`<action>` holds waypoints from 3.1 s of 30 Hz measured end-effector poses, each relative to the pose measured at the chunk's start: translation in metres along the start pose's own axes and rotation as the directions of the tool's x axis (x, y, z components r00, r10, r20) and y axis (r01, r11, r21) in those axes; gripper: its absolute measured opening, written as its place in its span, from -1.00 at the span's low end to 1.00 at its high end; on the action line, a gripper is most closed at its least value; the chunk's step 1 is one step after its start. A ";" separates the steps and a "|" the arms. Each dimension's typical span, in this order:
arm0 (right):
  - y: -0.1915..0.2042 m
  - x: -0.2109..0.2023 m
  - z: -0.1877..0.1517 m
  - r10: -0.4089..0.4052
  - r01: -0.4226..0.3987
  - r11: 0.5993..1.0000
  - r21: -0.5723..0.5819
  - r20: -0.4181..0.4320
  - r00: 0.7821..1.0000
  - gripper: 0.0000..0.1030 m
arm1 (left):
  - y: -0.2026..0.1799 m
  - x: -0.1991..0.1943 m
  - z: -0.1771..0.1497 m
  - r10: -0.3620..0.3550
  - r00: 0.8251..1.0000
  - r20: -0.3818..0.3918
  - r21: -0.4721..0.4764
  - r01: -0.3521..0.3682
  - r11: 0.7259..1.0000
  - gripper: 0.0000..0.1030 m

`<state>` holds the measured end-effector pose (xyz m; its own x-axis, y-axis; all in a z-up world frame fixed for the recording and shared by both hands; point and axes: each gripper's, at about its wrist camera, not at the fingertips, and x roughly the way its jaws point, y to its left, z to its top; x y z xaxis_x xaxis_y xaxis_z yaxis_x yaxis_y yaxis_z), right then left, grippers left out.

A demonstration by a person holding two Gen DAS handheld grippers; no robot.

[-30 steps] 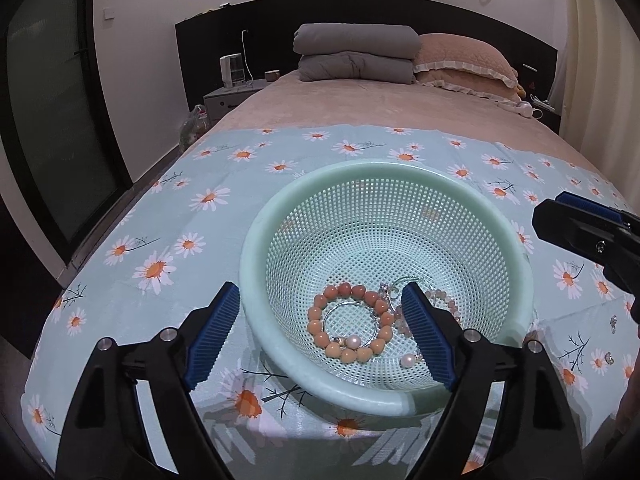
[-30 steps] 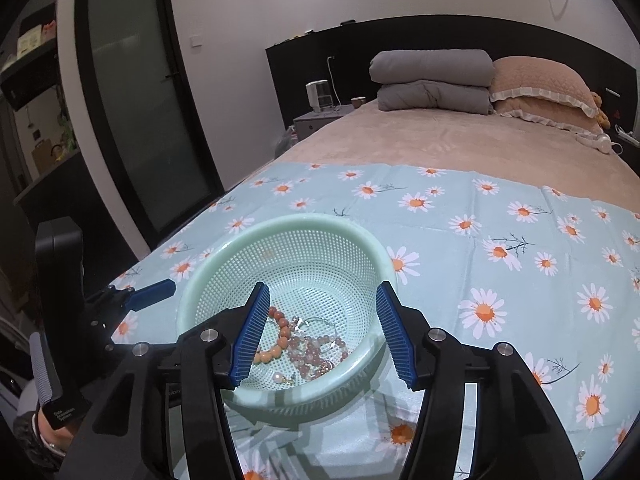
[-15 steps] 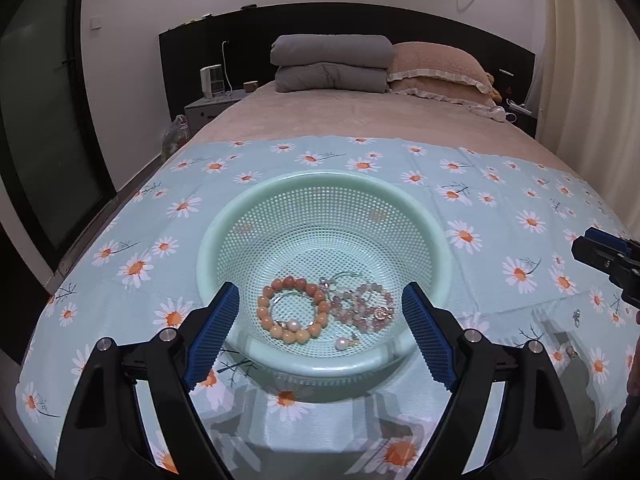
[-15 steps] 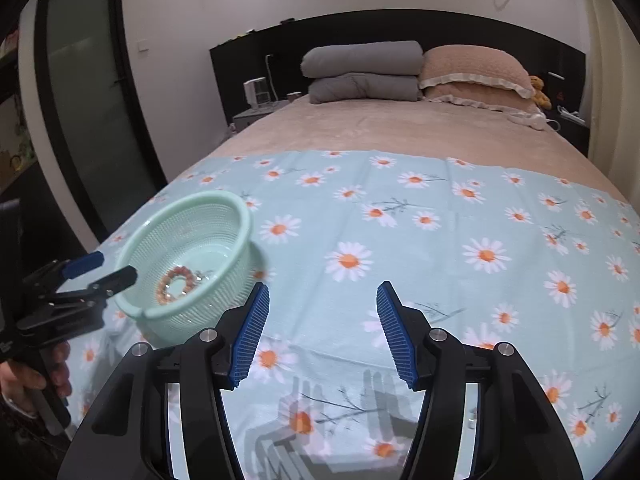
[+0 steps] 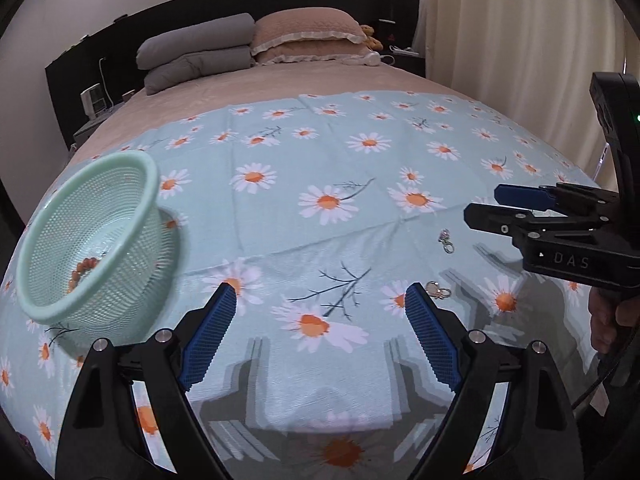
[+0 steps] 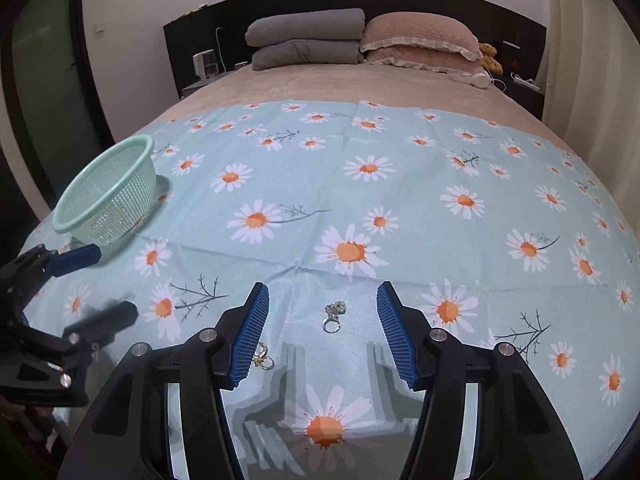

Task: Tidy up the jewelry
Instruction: 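Move both tools back to the last silver earrings on the sheet, then grasp a silver earring with left tool while right tool grasps another silver earring, then carry both earrings over the green basket and open both tools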

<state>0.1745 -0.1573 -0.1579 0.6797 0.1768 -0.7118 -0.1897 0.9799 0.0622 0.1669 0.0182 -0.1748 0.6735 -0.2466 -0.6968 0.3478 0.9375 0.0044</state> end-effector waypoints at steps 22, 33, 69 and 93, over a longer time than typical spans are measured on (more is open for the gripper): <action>-0.011 0.061 -0.017 -0.005 -0.001 0.999 -0.049 -0.110 0.994 -0.32 | -0.061 0.080 -0.001 -0.145 0.982 -0.121 0.085 0.156 0.984 0.44; -0.016 0.055 -0.021 -0.007 0.002 0.999 -0.045 -0.097 0.995 -0.74 | -0.055 0.076 -0.003 -0.182 0.977 -0.112 0.087 0.192 0.978 -0.74; 0.118 -0.011 0.073 0.140 -0.119 0.972 -0.201 0.095 0.986 -0.74 | 0.109 -0.045 0.034 0.098 0.992 0.083 -0.093 -0.090 0.992 -0.75; 0.241 0.062 0.105 0.319 -0.301 0.918 -0.260 0.029 0.947 -0.73 | 0.227 -0.036 0.013 0.267 0.962 0.049 -0.217 -0.251 0.943 -0.76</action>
<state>0.2454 0.0998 -0.1141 0.6043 0.4824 -0.6341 -0.5627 0.8218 0.0890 0.2296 0.2371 -0.1393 0.7732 0.0012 -0.6341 0.0174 0.9996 0.0232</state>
